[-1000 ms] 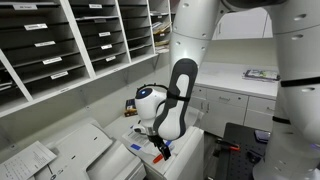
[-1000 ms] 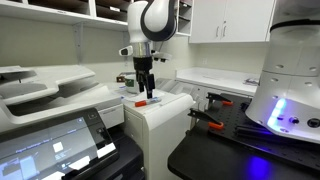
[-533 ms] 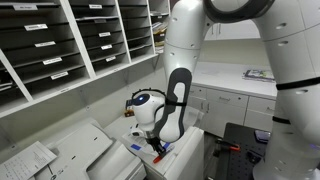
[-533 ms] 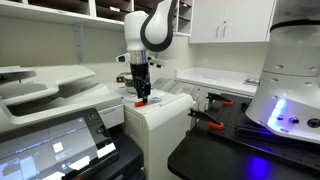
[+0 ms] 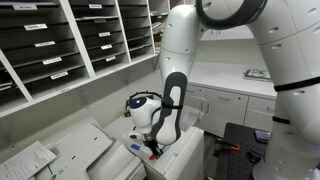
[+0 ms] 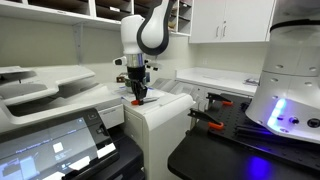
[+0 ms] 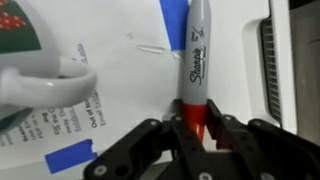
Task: Put the sharpie in the mug
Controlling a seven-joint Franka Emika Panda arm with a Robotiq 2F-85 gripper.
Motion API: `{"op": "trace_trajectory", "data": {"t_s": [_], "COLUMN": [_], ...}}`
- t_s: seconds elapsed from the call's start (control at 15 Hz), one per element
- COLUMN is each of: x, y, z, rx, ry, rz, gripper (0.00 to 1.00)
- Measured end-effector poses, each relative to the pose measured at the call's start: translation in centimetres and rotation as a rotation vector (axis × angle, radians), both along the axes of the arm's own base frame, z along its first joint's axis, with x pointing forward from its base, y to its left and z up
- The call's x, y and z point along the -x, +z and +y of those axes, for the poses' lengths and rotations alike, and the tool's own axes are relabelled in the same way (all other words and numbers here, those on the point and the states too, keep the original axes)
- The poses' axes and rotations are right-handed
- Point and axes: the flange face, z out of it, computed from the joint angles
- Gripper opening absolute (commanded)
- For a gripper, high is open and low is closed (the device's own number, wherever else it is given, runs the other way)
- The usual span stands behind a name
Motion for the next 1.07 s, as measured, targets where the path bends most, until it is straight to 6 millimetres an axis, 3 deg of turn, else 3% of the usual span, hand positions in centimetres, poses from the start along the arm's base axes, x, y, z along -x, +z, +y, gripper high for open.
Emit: {"op": "trace_trajectory", "data": {"t_s": [0.47,1.07], "x": [0.8,-1.2], "y": [1.3,7.6], "z": [0.4,-3.3], "rx": [-0.127,-0.463], "ry": [0.028,0.052], "rz": [0.013,-0.118], "gripper": [0.06,0.06]}}
